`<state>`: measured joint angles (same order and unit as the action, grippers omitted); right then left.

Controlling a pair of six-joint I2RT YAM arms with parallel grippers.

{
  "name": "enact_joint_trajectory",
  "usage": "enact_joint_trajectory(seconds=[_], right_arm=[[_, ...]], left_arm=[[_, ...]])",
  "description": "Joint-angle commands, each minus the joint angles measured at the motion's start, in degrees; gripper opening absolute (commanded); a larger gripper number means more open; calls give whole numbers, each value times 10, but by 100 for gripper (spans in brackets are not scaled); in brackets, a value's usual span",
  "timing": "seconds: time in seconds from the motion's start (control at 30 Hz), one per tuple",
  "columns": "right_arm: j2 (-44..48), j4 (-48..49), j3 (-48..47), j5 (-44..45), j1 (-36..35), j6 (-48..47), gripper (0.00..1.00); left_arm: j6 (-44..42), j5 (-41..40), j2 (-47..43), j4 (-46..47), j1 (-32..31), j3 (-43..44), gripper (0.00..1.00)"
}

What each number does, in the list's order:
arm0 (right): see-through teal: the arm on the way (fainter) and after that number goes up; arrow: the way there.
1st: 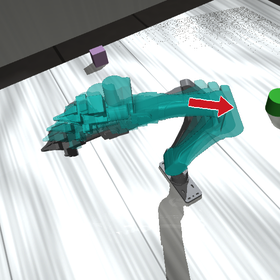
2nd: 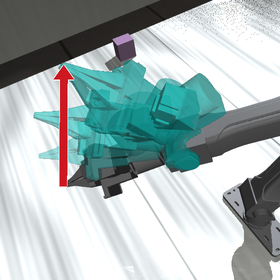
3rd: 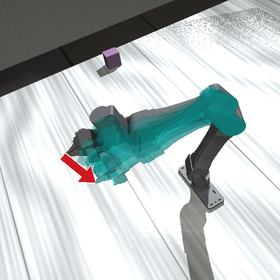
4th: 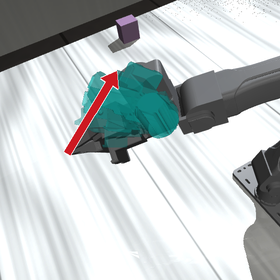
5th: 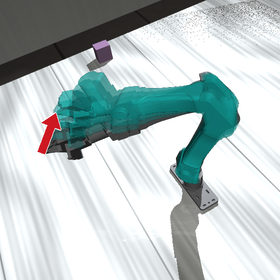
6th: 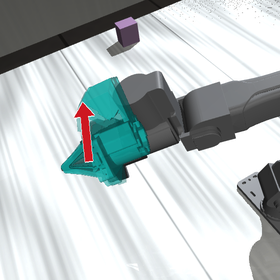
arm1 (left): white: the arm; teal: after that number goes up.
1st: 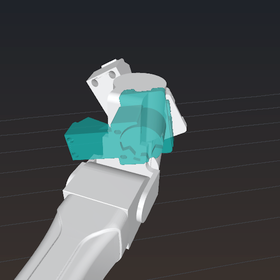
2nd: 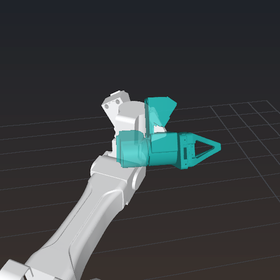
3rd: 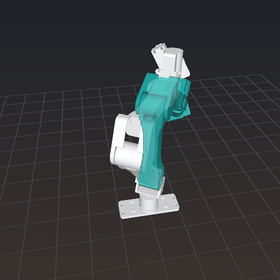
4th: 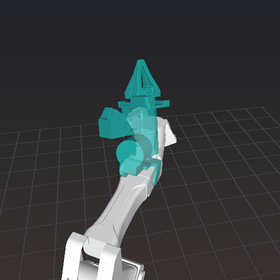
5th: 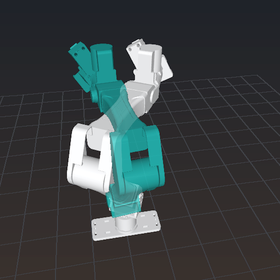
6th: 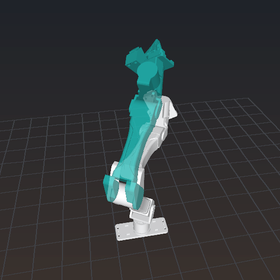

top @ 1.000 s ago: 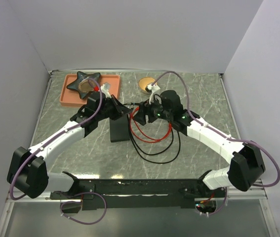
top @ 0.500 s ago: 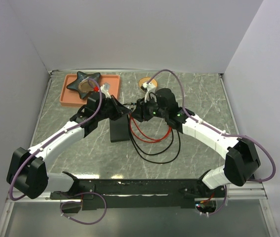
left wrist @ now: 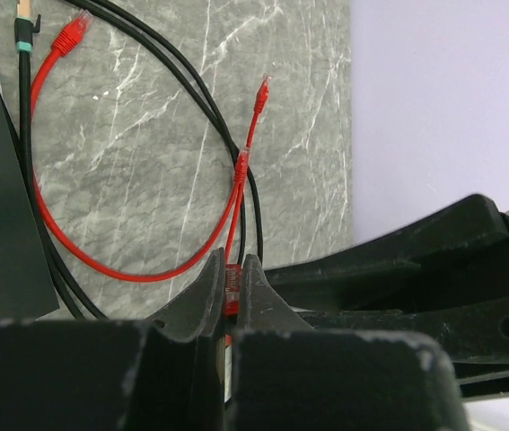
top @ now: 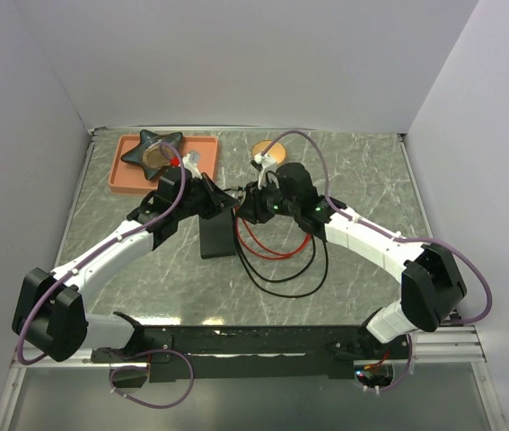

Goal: Insert the plug into the switch port

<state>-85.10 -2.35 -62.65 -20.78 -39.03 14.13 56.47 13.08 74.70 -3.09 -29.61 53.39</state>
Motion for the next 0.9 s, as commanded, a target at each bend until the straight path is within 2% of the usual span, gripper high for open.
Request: enact_joint_trajectory(seconds=[0.0,0.07,0.1,0.17,0.2,0.27,0.33,0.4,0.47,0.5,0.63,0.73,0.87], right_arm=[[6,38,-12,13,-3,4,27],[1,37,-17,11,-4,4,20],[-1,34,-19,7,-4,4,11],[-5,32,-21,7,-4,4,3],[-5,33,-19,12,-5,5,0],[1,34,-11,23,-5,7,0],[10,31,1,38,-4,6,0],[16,26,8,55,-4,4,0],[24,13,21,72,-1,0,0],[29,9,25,77,-1,0,0],[33,5,50,92,11,5,0],[22,-12,55,110,22,12,0],[18,-6,78,96,75,34,0]], left_arm=[[4,5,-7,12,-3,22,1],[5,9,-6,13,-3,22,1],[4,10,-5,13,-3,22,1],[3,11,-6,12,-3,22,1],[3,8,-6,11,-3,22,1],[-4,5,-7,3,-3,23,10],[-21,-9,-6,-24,-3,32,50],[-38,-61,-4,-69,-2,55,76],[-57,-98,-5,-131,-1,66,83],[-70,-129,-9,-146,-1,68,86],[-94,-162,-24,-175,-1,47,86],[-98,-148,-22,-156,-1,15,86],[-78,-104,11,-81,-3,-10,83]])
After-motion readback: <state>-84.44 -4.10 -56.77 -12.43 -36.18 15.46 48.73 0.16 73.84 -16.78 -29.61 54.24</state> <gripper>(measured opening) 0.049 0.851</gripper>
